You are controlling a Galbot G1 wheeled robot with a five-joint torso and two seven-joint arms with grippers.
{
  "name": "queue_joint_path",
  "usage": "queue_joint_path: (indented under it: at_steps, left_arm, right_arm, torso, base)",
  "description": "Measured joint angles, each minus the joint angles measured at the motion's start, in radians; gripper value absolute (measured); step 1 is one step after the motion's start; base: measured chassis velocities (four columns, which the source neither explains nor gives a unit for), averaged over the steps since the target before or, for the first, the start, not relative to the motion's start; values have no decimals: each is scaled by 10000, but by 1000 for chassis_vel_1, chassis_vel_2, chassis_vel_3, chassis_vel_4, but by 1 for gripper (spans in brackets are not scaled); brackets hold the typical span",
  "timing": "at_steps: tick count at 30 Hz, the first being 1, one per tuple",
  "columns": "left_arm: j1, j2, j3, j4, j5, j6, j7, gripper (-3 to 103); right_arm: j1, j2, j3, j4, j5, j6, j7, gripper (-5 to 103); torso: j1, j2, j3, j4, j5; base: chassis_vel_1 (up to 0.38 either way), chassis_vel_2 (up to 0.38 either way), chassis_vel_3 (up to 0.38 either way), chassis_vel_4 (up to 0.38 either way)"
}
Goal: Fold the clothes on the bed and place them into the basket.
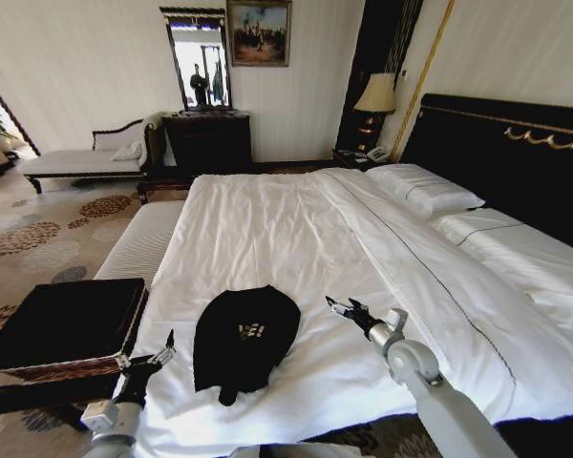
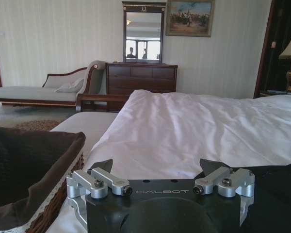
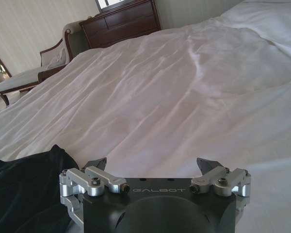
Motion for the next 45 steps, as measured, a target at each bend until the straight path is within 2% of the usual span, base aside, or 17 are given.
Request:
queue_joint_path:
  at_steps: [6, 10, 15, 20, 26, 33, 38, 40, 41, 45]
  left_arm:
    - [-132, 233, 414, 151, 85, 68, -141, 100]
    - [-153, 293, 587, 193, 191, 127, -189, 100]
    - [-60, 192, 567, 160, 248, 133, -205, 100]
    - [54, 128, 444, 204, 269, 93, -220, 100]
    - [102, 123, 321, 189, 244, 67, -219, 100]
    - [134, 154, 255, 122, 229, 64, -218, 100]
    - [142, 134, 237, 122, 229, 58, -217, 100]
    - [150, 124, 204, 122, 223, 46, -214, 100]
    - [150, 124, 204, 122, 223, 46, -214, 100]
    - [128, 125, 165, 152, 178, 36, -209, 100]
  right_arm:
    - [1289, 323, -877, -1426, -101, 147, -581, 100]
    - [2026, 769, -1620, -2186, 743, -87, -917, 100]
    - [2324, 832, -2040, -2513, 1670, -254, -1294, 100]
    - [2556, 819, -2380, -2791, 2057, -173, -1556, 100]
    - [2713, 675, -2691, -2982, 2069, -249, -1753, 100]
    - [3042, 871, -3057, -3283, 1961, -251, -1833, 102]
    - [3312, 1050, -3236, -3537, 1906, -208, -1800, 93]
    - [3377, 1034, -3257, -3596, 1916, -205, -1788, 83]
    - [3377, 1034, -3257, -3596, 1916, -205, -1788, 83]
    - [3401, 920, -3369, -3604, 1946, -221, -1787, 61]
  torso:
    - [0, 0, 0, -1, -5]
    - [0, -1, -1, 2, -3]
    - [-1, 0, -1, -1, -6]
    - [-2, 0, -1, 1, -4]
    - [-3, 1, -2, -1, -4]
    - [-2, 0, -2, -1, -4]
    - [-2, 0, -1, 3, -3]
    - [-2, 0, -2, 0, -3]
    - [-2, 0, -2, 0, -3]
    - [-2, 1, -1, 0, -3]
  base:
    - [0, 0, 0, 0]
    - [0, 0, 0, 0]
    - [0, 0, 0, 0]
    - [0, 0, 0, 0]
    - [0, 0, 0, 0]
    - [0, 0, 0, 0]
    - [0, 0, 0, 0]
    - [0, 0, 0, 0]
    - [0, 0, 0, 0]
    - [0, 0, 0, 0]
